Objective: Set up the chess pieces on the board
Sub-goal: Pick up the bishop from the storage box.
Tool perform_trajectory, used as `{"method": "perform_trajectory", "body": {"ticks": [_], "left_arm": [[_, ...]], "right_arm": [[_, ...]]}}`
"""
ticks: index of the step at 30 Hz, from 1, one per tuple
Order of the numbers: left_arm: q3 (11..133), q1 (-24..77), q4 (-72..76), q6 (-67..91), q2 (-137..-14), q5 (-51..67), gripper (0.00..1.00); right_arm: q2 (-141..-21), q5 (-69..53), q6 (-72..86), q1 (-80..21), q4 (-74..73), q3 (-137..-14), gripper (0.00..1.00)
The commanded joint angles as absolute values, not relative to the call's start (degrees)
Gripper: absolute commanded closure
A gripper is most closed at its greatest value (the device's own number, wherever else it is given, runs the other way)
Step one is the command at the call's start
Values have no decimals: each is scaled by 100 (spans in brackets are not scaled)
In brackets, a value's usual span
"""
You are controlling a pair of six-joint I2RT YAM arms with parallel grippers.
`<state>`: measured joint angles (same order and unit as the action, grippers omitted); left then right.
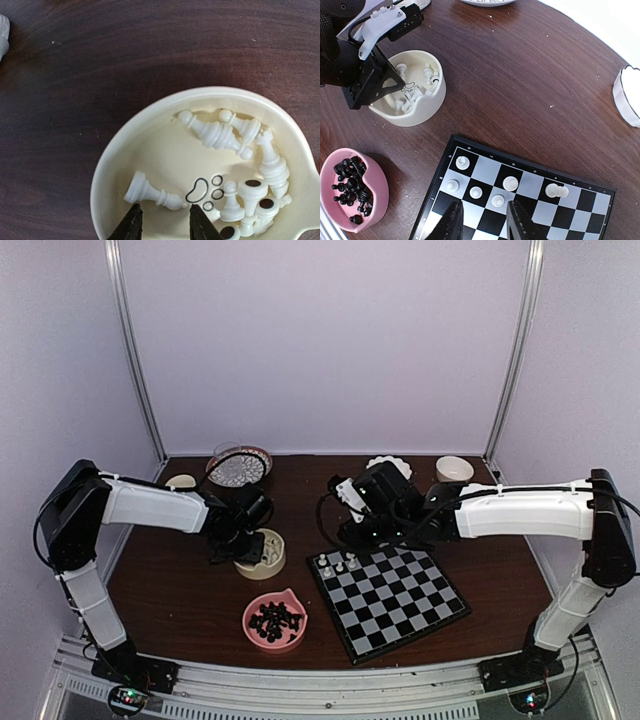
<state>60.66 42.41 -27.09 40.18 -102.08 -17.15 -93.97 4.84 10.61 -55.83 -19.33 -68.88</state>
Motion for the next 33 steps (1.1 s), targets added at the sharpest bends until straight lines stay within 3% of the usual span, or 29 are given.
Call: {"method": "perform_trajectory", "body": {"ticks": [1,19,25,33], "left_arm": [[6147,4208,-2848,4039,-10333,-1774,68],[6503,4210,-2448,3313,-10692,-2023,72],[6243,4210,-1981,2880,-10285,-1577,72],[5790,4210,-1796,3193,-9510,-2080,67]], "right_arm": [[-9330,608,1020,-5546,-1835,-6812,68],[-9290,541,1027,-5546,-1796,-6794,68],[-9234,554,1012,-5546,-1790,-6760,68],[-9313,519,1013,-5546,-1759,-6766,68]]}}
